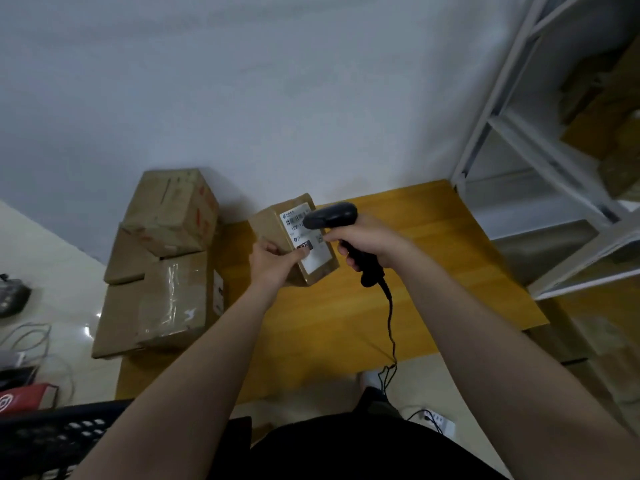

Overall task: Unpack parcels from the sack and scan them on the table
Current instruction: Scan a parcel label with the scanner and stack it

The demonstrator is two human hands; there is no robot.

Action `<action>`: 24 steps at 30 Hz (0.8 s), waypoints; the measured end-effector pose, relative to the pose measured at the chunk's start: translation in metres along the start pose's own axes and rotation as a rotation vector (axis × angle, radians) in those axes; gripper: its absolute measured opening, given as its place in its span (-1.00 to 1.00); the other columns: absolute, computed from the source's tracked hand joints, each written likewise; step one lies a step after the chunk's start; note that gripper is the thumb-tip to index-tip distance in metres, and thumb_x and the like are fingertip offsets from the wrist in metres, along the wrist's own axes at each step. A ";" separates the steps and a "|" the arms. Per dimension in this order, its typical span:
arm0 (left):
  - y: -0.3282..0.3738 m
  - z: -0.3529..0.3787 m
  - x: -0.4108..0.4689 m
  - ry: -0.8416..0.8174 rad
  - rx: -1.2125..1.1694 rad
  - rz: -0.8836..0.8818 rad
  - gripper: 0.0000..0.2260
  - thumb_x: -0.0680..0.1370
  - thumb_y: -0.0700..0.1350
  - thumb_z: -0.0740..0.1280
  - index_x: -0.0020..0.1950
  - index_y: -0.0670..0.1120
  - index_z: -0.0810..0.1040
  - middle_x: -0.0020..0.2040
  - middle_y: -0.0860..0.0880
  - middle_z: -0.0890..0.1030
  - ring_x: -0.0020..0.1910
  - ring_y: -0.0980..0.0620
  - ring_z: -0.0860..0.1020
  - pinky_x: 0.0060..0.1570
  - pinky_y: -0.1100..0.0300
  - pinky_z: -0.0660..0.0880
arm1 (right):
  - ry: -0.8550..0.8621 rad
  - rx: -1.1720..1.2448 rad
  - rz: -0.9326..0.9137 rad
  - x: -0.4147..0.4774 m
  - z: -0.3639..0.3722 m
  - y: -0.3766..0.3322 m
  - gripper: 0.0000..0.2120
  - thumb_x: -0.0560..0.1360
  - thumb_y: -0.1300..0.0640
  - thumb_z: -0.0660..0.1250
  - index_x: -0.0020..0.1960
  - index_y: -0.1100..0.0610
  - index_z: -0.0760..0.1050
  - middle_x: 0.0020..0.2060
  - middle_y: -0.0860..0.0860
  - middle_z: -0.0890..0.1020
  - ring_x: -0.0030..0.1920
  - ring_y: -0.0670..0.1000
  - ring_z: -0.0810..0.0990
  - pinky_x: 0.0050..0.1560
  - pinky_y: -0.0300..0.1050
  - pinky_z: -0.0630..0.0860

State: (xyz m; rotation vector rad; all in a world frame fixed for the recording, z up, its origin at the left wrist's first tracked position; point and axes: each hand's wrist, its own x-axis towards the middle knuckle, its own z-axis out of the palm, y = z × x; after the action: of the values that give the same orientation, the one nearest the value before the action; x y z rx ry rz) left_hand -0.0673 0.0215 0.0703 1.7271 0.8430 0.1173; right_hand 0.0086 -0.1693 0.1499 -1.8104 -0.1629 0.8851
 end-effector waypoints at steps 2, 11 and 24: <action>-0.003 -0.008 -0.007 -0.001 0.030 0.010 -0.39 0.30 0.05 0.68 0.15 0.00 0.38 0.24 -0.08 0.49 0.16 -0.10 0.55 0.14 -0.14 0.61 | 0.020 0.008 -0.006 -0.010 0.010 0.002 -0.86 0.51 0.10 0.43 -0.08 0.18 0.59 -0.46 0.02 0.52 -0.48 0.03 0.49 -0.43 -0.12 0.45; -0.009 -0.017 -0.022 -0.023 0.116 0.092 -0.40 0.29 0.08 0.68 0.11 0.01 0.39 0.19 -0.06 0.48 0.14 -0.06 0.53 0.06 -0.04 0.62 | 0.069 0.043 -0.012 -0.036 0.026 0.007 -0.66 0.53 0.09 0.44 0.16 0.33 0.59 -0.42 0.04 0.51 -0.45 0.03 0.48 -0.41 -0.12 0.43; 0.011 0.061 0.007 -0.123 0.044 0.016 -0.38 0.29 0.03 0.69 0.14 0.01 0.37 0.18 -0.06 0.50 0.14 -0.07 0.55 0.07 -0.12 0.62 | 0.149 0.093 0.033 -0.009 -0.053 0.031 -0.79 0.51 0.09 0.46 0.06 0.20 0.62 -0.41 0.05 0.55 -0.46 0.03 0.52 -0.42 -0.10 0.46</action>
State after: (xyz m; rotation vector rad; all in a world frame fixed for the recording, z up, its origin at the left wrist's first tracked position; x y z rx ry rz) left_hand -0.0276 -0.0247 0.0567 1.7636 0.7465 0.0025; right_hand 0.0269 -0.2270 0.1365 -1.7884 0.0036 0.7650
